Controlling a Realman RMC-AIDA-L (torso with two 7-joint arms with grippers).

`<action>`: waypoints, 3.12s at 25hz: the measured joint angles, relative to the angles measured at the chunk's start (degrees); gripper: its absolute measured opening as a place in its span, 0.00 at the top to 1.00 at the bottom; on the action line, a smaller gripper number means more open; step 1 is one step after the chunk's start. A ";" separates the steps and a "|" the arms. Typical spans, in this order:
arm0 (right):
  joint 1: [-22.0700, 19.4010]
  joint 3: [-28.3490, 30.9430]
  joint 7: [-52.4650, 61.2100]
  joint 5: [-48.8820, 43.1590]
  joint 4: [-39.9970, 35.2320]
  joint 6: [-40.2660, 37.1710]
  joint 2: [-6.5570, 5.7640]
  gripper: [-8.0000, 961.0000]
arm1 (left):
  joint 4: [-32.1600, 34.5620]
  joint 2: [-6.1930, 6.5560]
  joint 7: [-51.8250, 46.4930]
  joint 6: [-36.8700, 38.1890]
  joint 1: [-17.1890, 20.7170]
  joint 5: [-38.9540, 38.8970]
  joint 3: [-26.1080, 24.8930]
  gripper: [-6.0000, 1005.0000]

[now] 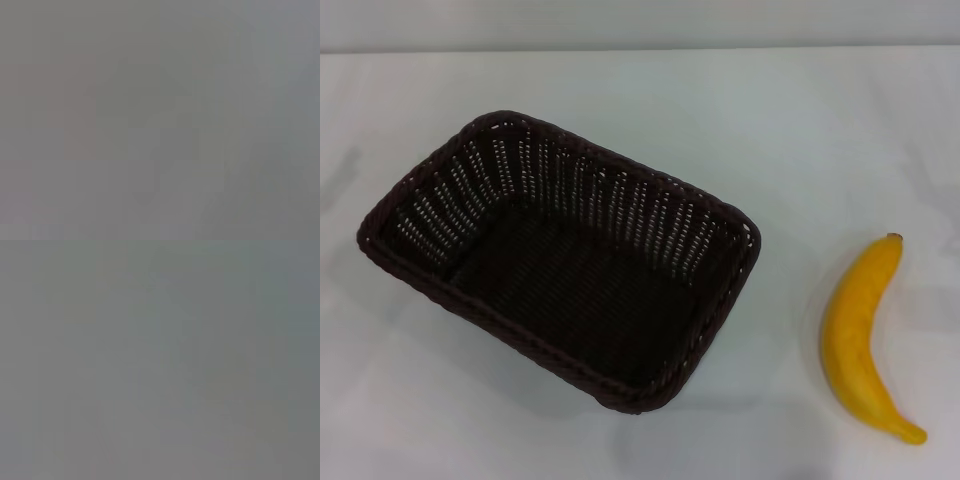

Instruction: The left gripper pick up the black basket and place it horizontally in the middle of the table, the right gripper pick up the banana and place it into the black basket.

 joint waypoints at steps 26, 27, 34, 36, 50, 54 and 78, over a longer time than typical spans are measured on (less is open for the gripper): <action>2.56 -0.04 -0.06 -0.05 0.04 -3.51 0.22 0.11 | 15.12 14.87 -52.68 14.61 -20.61 43.50 27.15 0.30; 2.40 0.05 -0.02 -0.03 0.04 -3.43 0.22 0.11 | 14.67 14.46 -52.38 14.52 -20.99 43.70 27.47 0.31; 2.16 -0.11 -0.02 0.02 0.00 -3.30 0.24 0.11 | 12.53 10.82 -49.85 13.13 -23.15 47.14 29.90 0.31; 2.20 -0.15 -0.02 0.03 0.00 -3.26 0.25 0.11 | 11.64 10.08 -49.67 12.73 -23.62 48.64 31.26 0.32; 2.56 -0.23 0.50 0.02 0.01 -2.86 0.24 0.11 | 9.22 6.78 -44.92 9.10 -23.23 50.62 32.31 0.32; 2.60 -0.23 0.60 -0.13 0.01 -2.84 0.24 0.11 | 8.84 6.11 -43.52 8.64 -23.31 50.69 32.58 0.32; 3.25 0.21 0.57 0.22 0.13 -2.79 0.24 0.11 | 11.16 4.64 -42.13 7.31 -23.42 48.74 30.42 0.84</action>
